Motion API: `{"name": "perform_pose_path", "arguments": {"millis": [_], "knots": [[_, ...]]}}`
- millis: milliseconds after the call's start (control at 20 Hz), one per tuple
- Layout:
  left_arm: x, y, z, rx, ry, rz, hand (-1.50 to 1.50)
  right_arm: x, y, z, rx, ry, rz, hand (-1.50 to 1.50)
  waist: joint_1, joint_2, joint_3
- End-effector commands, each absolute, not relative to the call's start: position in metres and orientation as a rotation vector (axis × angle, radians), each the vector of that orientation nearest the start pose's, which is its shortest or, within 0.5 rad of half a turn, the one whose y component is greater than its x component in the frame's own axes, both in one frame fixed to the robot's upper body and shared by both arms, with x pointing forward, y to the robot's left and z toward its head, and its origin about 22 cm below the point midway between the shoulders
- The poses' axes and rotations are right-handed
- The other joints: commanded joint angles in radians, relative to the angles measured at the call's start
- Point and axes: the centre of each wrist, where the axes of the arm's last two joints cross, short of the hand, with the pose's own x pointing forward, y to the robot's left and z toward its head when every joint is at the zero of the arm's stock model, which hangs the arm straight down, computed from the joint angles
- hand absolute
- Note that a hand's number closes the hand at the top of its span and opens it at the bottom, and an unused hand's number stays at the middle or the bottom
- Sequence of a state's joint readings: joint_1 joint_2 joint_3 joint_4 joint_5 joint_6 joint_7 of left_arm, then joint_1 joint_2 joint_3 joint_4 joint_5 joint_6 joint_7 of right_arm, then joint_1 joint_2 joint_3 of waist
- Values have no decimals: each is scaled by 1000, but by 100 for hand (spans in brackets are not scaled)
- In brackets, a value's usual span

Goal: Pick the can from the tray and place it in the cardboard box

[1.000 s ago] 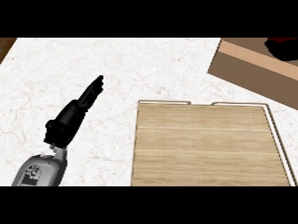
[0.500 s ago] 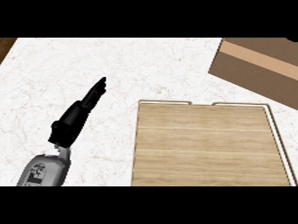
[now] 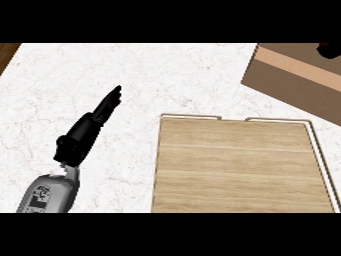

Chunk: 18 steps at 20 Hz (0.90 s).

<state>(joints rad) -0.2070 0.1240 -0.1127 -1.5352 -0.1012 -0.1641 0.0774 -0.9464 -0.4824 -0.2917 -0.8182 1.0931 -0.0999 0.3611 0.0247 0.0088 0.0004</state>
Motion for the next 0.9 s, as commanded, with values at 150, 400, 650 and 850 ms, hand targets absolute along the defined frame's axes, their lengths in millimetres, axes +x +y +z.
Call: {"name": "perform_pose_path", "arguments": {"millis": [150,400,650,850], "knots": [[283,201,42,-71,-1608,-490,0,442,-338,163,-1177,-1114,294,-150,11,4,1],[286,207,52,-80,-1604,-486,0,440,-352,141,-1145,-1200,263,-150,14,4,1],[290,200,45,-54,-1613,-457,0,432,-372,158,-1108,-1443,-54,-150,-2,3,2],[281,199,42,-50,-1596,-462,0,424,-387,162,-996,-1556,-272,-150,-13,-6,2]]}}
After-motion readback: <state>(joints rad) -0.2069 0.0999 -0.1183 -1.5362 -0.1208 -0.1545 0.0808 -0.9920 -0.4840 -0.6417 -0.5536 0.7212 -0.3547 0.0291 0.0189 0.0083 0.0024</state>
